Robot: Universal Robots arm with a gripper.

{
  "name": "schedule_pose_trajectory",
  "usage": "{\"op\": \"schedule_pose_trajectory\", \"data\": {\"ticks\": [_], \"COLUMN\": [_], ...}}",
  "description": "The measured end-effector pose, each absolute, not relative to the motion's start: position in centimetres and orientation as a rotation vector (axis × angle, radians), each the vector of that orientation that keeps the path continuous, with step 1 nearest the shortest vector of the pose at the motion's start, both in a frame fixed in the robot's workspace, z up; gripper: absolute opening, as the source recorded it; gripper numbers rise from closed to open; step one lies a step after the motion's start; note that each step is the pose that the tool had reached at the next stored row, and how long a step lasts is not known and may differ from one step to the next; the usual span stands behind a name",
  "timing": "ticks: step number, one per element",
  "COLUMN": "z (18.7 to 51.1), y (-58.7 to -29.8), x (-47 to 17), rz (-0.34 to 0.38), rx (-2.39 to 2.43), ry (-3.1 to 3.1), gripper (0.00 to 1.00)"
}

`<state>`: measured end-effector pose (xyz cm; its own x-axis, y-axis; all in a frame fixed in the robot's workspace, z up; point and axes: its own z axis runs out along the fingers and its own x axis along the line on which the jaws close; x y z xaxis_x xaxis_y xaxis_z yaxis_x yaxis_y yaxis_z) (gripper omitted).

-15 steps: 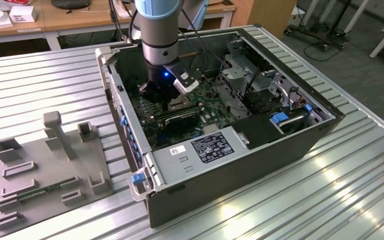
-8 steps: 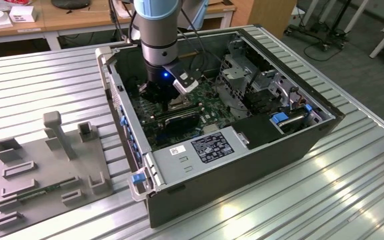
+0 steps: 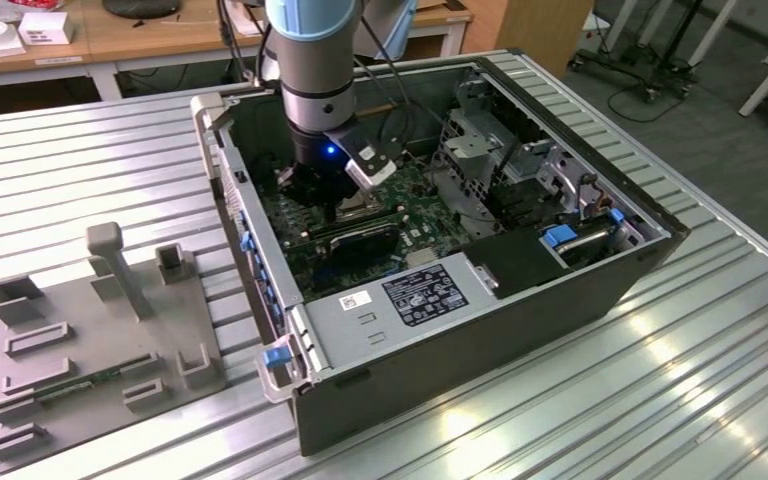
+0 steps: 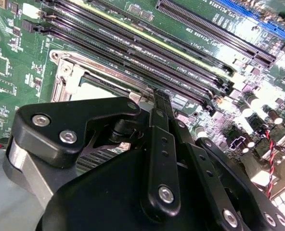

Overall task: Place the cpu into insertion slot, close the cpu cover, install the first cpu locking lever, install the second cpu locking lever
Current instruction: 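Install the second cpu locking lever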

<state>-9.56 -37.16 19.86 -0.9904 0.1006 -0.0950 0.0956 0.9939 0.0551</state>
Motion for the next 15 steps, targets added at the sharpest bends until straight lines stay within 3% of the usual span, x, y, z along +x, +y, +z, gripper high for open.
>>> {"op": "schedule_pose_trajectory", "data": {"ticks": [15], "z": [19.77], "y": [-37.16], "x": [-10.11], "rz": [0.078], "rx": [0.149], "ry": [3.024], "gripper": [0.11]}}
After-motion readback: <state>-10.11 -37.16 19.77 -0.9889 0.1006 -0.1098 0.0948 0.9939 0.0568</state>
